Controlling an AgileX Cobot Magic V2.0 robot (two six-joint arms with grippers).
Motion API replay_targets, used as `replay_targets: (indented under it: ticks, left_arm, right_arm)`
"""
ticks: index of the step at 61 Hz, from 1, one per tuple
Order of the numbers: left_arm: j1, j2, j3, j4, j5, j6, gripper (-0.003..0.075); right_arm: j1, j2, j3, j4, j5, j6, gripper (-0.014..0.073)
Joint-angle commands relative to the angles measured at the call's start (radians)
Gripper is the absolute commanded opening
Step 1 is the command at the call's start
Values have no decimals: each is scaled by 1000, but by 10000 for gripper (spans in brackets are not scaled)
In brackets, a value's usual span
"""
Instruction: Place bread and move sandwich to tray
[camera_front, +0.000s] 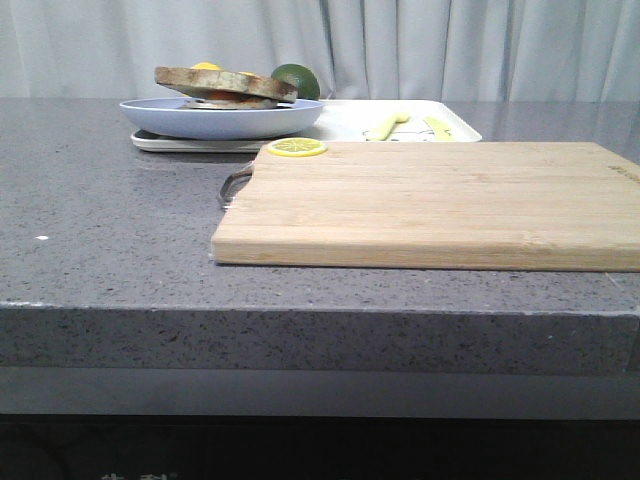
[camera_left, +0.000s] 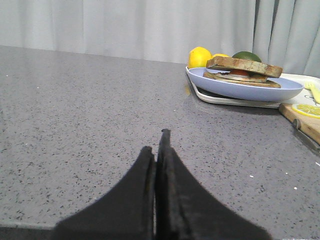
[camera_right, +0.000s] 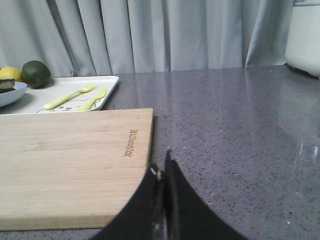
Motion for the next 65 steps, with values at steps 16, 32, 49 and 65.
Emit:
replay_targets:
  ticks: [16, 32, 49, 65]
  left_arm:
    - [-9, -20, 7, 1, -82, -1, -18]
    - [-9, -20, 7, 1, -82, -1, -18]
    - [-9, -20, 7, 1, -82, -1, -18]
    - [-9, -20, 7, 1, -82, -1, -18]
  right_arm:
    - [-6, -25, -4, -17, -73, 31, -68]
    - [-6, -24, -4, -18, -73, 31, -68]
    - [-6, -24, -4, -18, -73, 31, -68]
    - [-6, -24, -4, -18, -73, 31, -68]
